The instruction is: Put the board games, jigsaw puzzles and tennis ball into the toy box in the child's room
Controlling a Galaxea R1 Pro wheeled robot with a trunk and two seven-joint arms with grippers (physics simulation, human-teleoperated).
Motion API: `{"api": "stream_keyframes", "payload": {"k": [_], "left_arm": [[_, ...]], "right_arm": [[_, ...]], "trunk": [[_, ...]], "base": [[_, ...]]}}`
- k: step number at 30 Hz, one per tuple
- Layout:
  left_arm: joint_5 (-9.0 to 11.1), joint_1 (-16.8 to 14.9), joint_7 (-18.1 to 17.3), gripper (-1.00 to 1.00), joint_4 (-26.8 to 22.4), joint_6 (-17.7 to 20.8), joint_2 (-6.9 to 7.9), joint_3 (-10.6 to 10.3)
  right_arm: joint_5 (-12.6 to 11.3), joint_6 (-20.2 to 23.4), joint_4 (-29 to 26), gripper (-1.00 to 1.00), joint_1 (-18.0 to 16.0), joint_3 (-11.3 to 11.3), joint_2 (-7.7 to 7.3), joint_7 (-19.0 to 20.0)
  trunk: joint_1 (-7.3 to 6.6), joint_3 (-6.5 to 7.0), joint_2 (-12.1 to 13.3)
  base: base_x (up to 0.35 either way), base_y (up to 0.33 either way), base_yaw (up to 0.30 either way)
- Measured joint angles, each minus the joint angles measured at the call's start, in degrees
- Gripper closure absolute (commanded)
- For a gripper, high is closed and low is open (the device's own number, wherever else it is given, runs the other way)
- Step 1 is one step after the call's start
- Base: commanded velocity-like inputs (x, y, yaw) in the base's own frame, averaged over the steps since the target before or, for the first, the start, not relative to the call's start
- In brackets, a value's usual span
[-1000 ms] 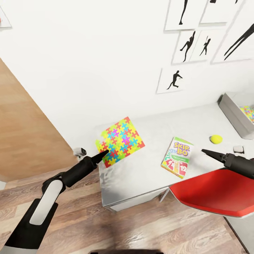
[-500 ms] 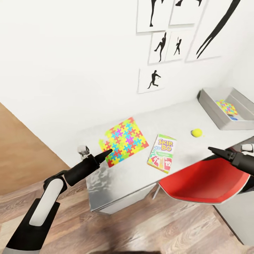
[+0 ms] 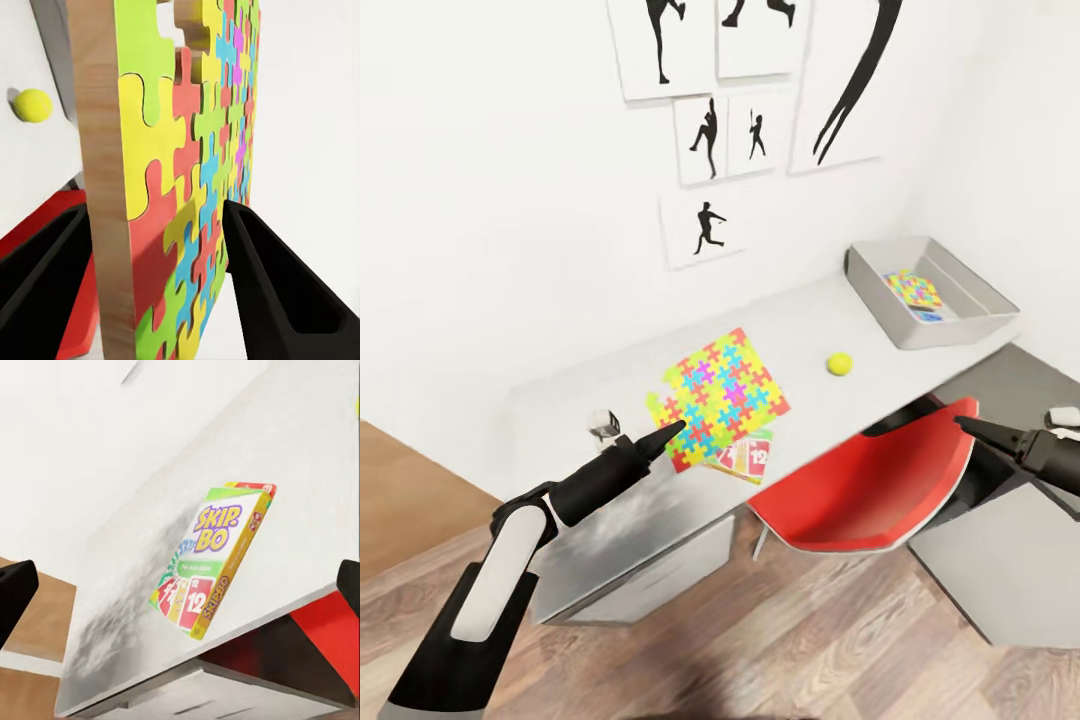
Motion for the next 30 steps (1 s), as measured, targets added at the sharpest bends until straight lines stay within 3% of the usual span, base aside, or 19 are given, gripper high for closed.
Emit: {"api": "stream_keyframes", "payload": {"k": [18,30], "left_arm": [[-0.1,0.1,-0.1,1.00,0.0,0.0,0.13,0.6],[-0.1,0.1,-0.2,1.00,-0.1,-0.1,0.51,0.8]], "right_arm": [[0.0,0.0,0.0,-1.00,0.0,0.1,-0.01,0.4],[0.0,0.0,0.0,-1.00,0.0,0.7,0.37,0.3]], "trunk": [[0.02,0.68,0.0],[0.02,1.28,0.0]], "base": [[0.001,-0.017,-0.264],[0.000,-0.121,-0.210]]}}
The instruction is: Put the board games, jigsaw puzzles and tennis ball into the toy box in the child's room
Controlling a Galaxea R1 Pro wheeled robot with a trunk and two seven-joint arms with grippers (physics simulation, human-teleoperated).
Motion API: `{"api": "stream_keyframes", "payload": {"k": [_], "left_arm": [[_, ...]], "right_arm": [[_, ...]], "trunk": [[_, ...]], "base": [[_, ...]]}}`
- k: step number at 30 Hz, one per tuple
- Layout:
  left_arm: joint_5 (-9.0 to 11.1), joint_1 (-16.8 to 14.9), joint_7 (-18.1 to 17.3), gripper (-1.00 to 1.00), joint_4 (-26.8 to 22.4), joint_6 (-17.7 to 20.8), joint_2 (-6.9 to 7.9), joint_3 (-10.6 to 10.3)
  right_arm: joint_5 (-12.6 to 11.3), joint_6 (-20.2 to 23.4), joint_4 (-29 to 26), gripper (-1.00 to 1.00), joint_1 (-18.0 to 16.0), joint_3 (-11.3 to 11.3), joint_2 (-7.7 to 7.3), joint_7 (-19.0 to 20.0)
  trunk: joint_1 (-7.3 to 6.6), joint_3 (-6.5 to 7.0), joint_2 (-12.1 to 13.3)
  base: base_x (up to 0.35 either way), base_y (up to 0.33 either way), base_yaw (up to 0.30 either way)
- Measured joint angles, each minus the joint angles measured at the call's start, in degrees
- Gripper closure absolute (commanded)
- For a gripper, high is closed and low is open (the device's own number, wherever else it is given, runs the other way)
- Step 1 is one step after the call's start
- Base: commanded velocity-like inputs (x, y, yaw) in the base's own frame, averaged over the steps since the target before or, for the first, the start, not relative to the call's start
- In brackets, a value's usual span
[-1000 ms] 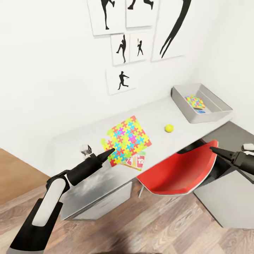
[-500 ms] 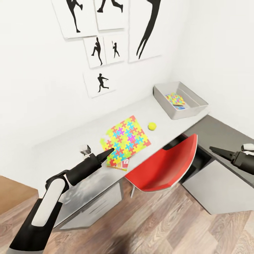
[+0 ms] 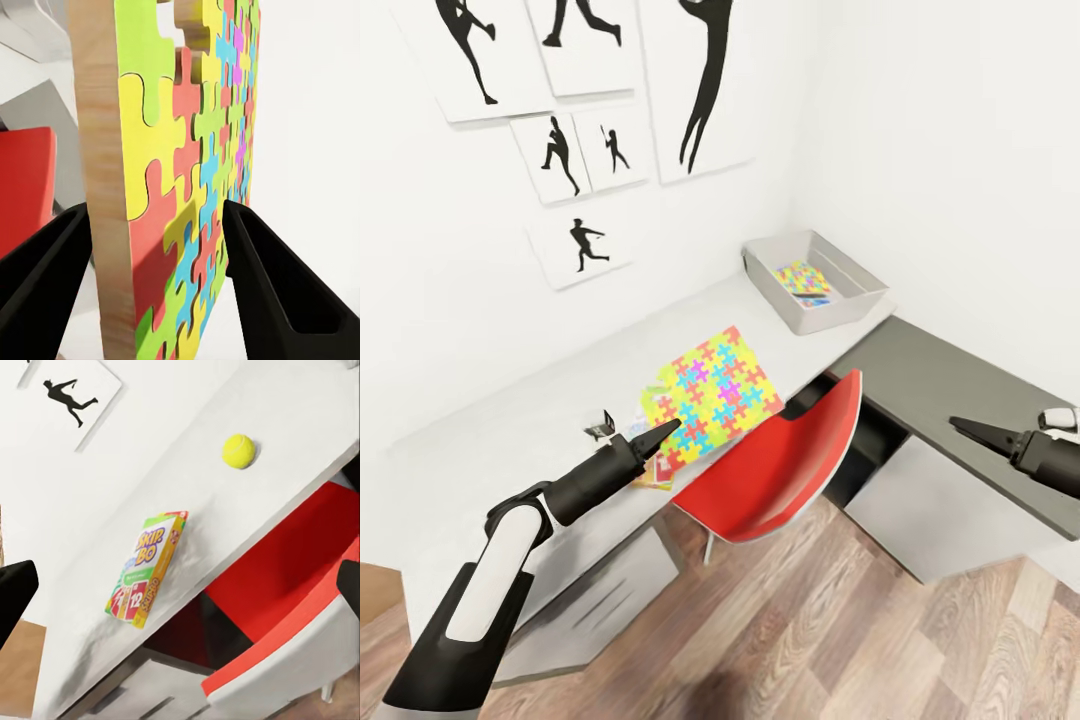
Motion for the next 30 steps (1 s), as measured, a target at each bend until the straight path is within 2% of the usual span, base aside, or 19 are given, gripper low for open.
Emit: {"api": "stream_keyframes", "payload": {"k": [4,8,12,30], "left_arm": [[0.1,0.0,0.0,1.00,0.0,0.0,0.03,0.0],[0.1,0.0,-0.1,1.00,0.0,0.0,0.14,0.1],[0.1,0.1,-0.2,1.00,0.0,0.0,0.18,0.1],[0.1,0.1,-0.6,1.00,0.0,0.0,0.32,0.2]], "right_arm": [[0.0,0.0,0.0,-1.00,0.0,0.6,0.35,-0.1],[0.1,0.0,0.0,-1.00,0.0,2.8,0.75,-0.3],[0.1,0.0,0.0,-1.00,0.1,3.3,0.85,-0.3],[0.1,0.0,0.0,-1.00,0.1,4.0,1.10,-0.5]], "trunk": [[0.00,0.30,0.0],[0.00,0.63,0.0],[0.00,0.99,0.0],[0.00,2.67,0.0]], "base": [[0.000,-0.036,-0.155],[0.000,-0.015,-0.128],[0.000,-0.005,-0.113],[0.000,-0.001,-0.105]]}}
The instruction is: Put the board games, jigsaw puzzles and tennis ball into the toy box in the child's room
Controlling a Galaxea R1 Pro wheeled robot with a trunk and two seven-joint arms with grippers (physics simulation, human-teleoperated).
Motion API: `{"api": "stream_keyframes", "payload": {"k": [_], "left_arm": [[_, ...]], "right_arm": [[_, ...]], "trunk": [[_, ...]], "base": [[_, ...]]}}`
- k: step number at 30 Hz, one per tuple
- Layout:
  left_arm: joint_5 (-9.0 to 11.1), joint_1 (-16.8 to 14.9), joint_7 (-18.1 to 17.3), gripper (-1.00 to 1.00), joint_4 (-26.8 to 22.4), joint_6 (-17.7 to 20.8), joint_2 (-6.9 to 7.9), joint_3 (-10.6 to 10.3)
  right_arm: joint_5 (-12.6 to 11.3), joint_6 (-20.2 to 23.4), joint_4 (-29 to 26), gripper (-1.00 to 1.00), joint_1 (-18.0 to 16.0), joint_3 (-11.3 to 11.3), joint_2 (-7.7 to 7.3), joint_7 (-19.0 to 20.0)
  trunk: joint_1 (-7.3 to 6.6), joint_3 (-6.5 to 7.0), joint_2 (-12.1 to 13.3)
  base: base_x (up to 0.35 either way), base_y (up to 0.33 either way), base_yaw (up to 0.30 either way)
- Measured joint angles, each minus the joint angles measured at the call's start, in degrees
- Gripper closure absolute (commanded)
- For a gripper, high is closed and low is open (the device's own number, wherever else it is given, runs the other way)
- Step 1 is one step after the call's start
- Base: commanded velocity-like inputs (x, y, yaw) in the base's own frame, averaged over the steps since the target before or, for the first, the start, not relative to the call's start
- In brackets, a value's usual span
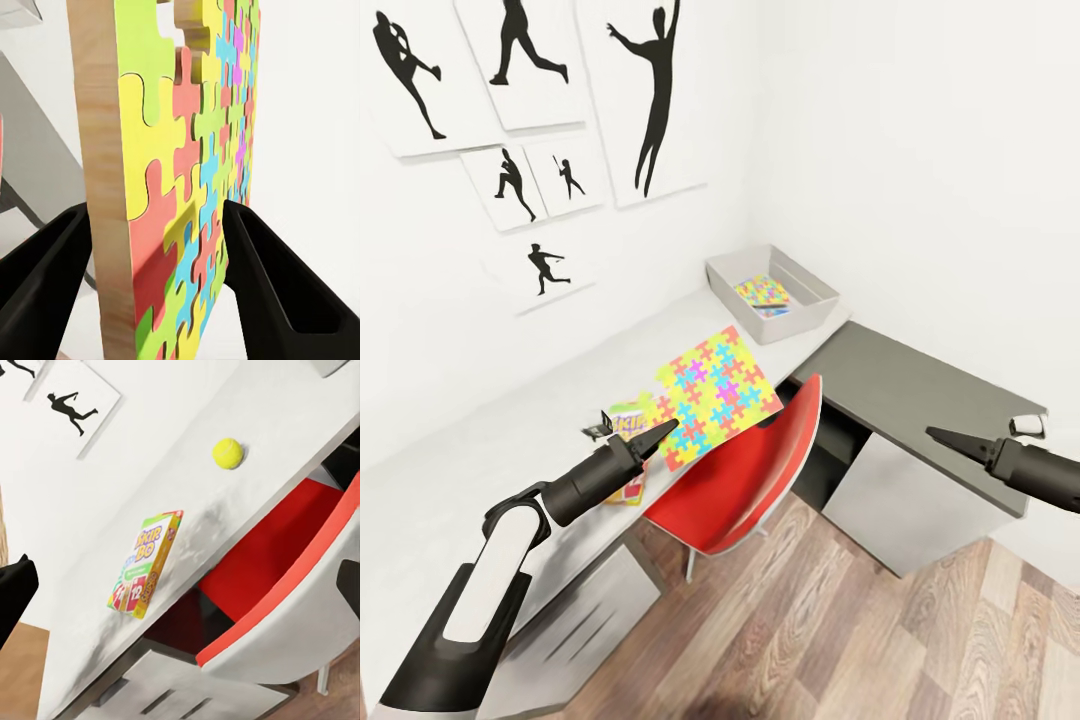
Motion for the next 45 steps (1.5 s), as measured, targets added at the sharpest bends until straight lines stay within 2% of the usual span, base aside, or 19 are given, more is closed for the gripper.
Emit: {"api": "stream_keyframes", "payload": {"k": [29,34,36,45], "left_arm": [[0.1,0.1,-0.6,1.00,0.0,-0.1,0.16,0.1],[0.2,0.1,-0.8,1.00,0.0,-0.1,0.15,1.1],[0.3,0.2,-1.1,1.00,0.0,-0.1,0.13,2.2],[0.4,0.5,-1.2,1.00,0.0,0.0,0.10,3.1]], "right_arm": [[0.0,0.0,0.0,-1.00,0.1,0.1,0.11,0.0],[0.0,0.0,0.0,-1.00,0.1,0.1,0.11,0.0],[0.0,0.0,0.0,-1.00,0.1,0.1,0.11,0.0],[0.1,0.0,0.0,-1.00,0.0,2.1,0.10,0.0]], "trunk": [[0.00,2.77,0.0],[0.00,3.25,0.0],[0.00,3.44,0.0],[0.00,4.31,0.0]], "base": [[0.000,0.000,-0.103],[0.000,0.000,-0.098],[0.000,0.000,-0.093],[0.000,0.000,-0.086]]}}
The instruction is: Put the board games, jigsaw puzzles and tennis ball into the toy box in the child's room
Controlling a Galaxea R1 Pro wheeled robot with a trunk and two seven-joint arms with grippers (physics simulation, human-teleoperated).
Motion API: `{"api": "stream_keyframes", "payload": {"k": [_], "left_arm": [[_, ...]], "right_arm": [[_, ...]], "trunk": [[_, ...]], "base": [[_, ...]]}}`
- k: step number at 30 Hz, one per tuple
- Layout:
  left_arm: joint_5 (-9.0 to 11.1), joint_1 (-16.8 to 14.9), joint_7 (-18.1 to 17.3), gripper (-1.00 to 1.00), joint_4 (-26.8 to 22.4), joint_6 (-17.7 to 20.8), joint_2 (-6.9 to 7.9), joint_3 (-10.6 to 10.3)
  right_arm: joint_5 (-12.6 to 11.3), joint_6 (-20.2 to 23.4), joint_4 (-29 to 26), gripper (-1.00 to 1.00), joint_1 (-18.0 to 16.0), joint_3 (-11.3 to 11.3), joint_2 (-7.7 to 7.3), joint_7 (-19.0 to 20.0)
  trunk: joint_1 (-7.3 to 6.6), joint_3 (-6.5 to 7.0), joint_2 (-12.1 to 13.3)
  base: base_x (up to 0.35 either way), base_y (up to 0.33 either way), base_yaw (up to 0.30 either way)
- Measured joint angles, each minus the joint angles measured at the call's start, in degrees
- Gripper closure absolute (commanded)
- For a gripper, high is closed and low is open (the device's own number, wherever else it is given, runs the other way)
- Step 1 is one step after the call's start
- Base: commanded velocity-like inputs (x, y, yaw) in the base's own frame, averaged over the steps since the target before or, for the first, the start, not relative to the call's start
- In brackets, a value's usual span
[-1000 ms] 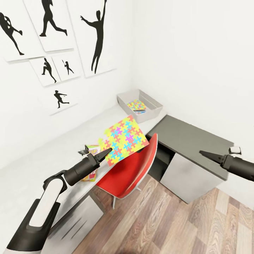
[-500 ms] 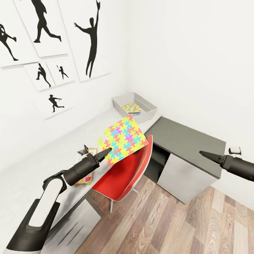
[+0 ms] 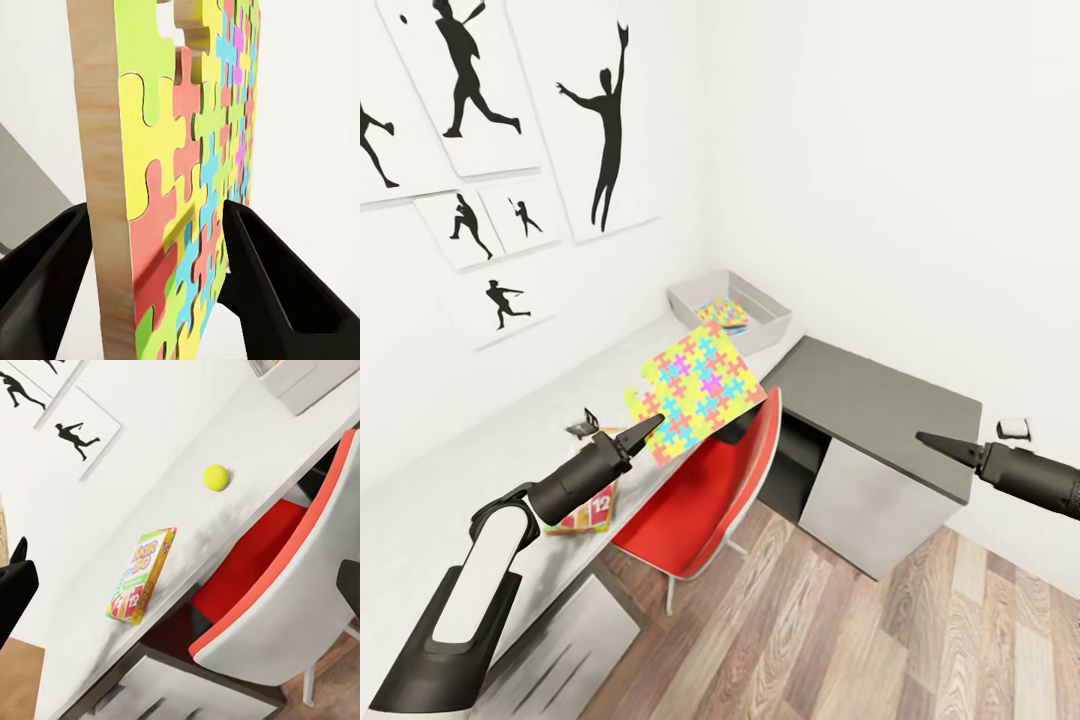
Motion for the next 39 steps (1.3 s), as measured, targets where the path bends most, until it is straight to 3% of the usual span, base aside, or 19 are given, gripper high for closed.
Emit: {"api": "stream_keyframes", "payload": {"k": [25,39], "left_arm": [[0.2,0.2,-0.5,1.00,0.1,0.2,0.88,0.7],[0.1,0.4,-0.8,1.00,0.0,-0.3,0.87,1.2]], "right_arm": [[0.0,0.0,0.0,-1.00,0.0,1.1,-0.10,0.0],[0.0,0.0,0.0,-1.00,0.0,1.7,-0.11,0.0]], "trunk": [[0.00,1.74,0.0],[-0.02,1.77,0.0]], "base": [[0.001,-0.003,-0.030],[0.122,-0.201,0.012]]}}
